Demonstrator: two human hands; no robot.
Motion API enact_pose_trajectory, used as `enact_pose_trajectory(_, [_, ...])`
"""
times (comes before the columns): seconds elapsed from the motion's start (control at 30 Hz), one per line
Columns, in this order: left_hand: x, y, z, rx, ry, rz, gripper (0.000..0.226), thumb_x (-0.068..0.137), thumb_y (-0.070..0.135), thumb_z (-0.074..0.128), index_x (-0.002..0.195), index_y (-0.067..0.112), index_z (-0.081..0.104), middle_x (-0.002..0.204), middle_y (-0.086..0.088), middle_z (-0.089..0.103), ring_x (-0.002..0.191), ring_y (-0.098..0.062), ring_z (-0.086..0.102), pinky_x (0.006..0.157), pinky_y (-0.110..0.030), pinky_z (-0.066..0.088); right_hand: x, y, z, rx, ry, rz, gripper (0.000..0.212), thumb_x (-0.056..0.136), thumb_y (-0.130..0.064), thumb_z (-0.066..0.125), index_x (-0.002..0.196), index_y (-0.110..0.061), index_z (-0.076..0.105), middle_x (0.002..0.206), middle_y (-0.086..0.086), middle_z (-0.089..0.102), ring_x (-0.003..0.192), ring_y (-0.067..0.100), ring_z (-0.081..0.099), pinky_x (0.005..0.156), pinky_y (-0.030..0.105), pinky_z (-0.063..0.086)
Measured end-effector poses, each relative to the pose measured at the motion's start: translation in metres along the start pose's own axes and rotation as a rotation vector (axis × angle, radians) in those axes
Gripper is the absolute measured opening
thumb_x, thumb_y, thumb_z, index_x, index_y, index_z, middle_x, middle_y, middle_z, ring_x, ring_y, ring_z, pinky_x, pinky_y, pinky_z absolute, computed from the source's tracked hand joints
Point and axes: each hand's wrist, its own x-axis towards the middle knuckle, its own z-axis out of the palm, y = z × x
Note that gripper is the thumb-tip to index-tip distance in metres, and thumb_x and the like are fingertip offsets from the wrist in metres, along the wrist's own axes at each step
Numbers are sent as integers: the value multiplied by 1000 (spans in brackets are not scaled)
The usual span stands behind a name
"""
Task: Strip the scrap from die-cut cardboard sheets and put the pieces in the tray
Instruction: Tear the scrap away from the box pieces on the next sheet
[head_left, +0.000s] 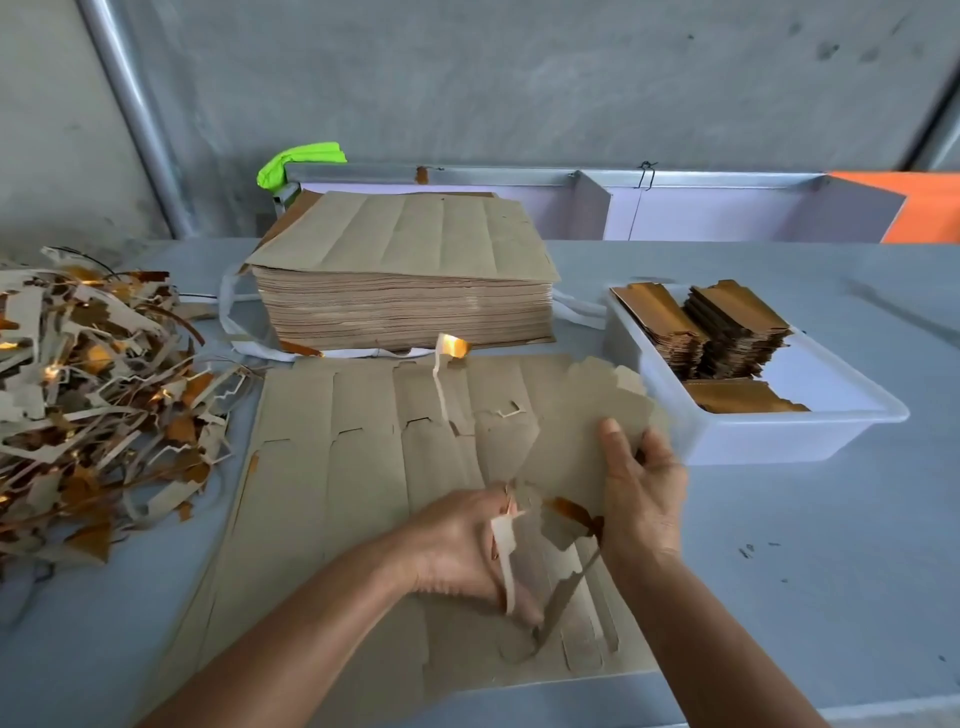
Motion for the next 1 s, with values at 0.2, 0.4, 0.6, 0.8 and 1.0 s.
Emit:
enact_pose_trajectory(0.2, [-2,-13,7,193,23,65,51,59,50,82,95,26,54,75,13,44,67,-6,43,58,-24,36,21,-25,-4,185,154,-55,13,97,-23,52,85,-22,56,83,-10,61,67,-2,59,52,10,47])
enact_pose_trajectory(0.4, [-5,-23,-7,-94,213,80,6,79,22,74,78,17,70,70,8,63,64,1,56,60,-7,40,36,-45,-22,-190,-49,-137,20,92,-10,55,105,-25,49,95,-12,52,86,9,53,69,33,51])
enact_pose_trajectory(0.6, [-19,-28,-56,-721,617,192,17,74,35,67,68,20,71,54,6,46,55,-7,43,58,-12,40,25,-24,-34,-608,-380,-124,32,91,-1,52,90,-29,67,91,-16,55,83,11,56,68,31,54])
enact_pose_trajectory(0.8, [-29,-30,-77,-867,625,213,16,67,35,71,72,20,74,60,-3,49,59,-16,42,60,-28,40,-4,-20,8,-985,-657,-191,25,88,-24,56,77,-15,76,72,2,68,64,13,62,58,30,55])
enact_pose_trajectory(1.0, [-20,-19,-63,-803,629,282,9,83,16,64,77,10,67,53,15,55,53,2,50,57,-9,41,-28,-26,57,-922,-939,44,29,77,-54,67,68,-27,69,71,-11,65,70,3,58,56,15,41])
